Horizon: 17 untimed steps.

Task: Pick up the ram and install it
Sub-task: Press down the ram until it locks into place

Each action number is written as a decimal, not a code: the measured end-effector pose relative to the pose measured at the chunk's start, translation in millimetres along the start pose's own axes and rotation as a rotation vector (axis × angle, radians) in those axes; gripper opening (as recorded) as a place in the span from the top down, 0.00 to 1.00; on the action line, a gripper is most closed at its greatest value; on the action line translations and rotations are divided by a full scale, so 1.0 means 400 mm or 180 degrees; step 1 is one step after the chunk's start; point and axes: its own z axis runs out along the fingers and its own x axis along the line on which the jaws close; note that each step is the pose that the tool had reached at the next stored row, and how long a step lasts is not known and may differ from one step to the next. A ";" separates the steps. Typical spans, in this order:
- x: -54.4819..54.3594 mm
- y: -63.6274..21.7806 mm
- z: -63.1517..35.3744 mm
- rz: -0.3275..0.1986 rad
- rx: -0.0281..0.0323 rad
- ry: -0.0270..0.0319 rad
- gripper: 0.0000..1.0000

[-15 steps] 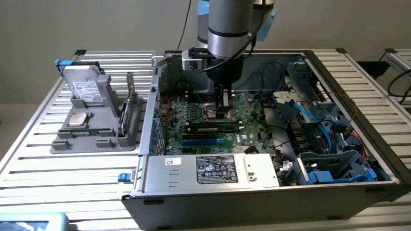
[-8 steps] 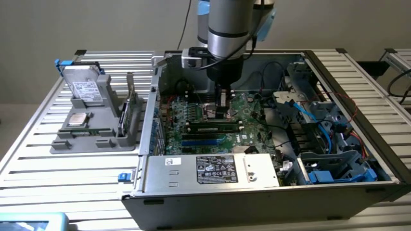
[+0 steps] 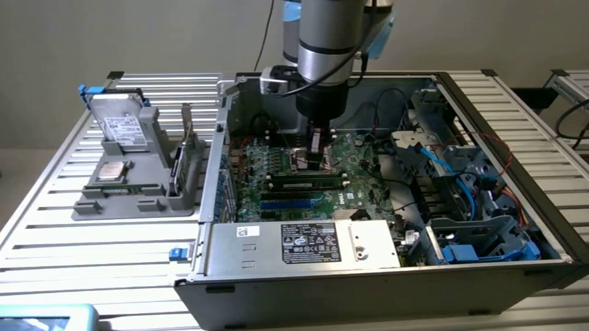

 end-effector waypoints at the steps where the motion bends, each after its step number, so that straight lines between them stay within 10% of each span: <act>1: 0.000 0.000 0.000 0.0043 -0.0003 0.0000 0.89; 17: 0.000 0.000 0.000 0.0683 -0.0055 -0.0034 0.89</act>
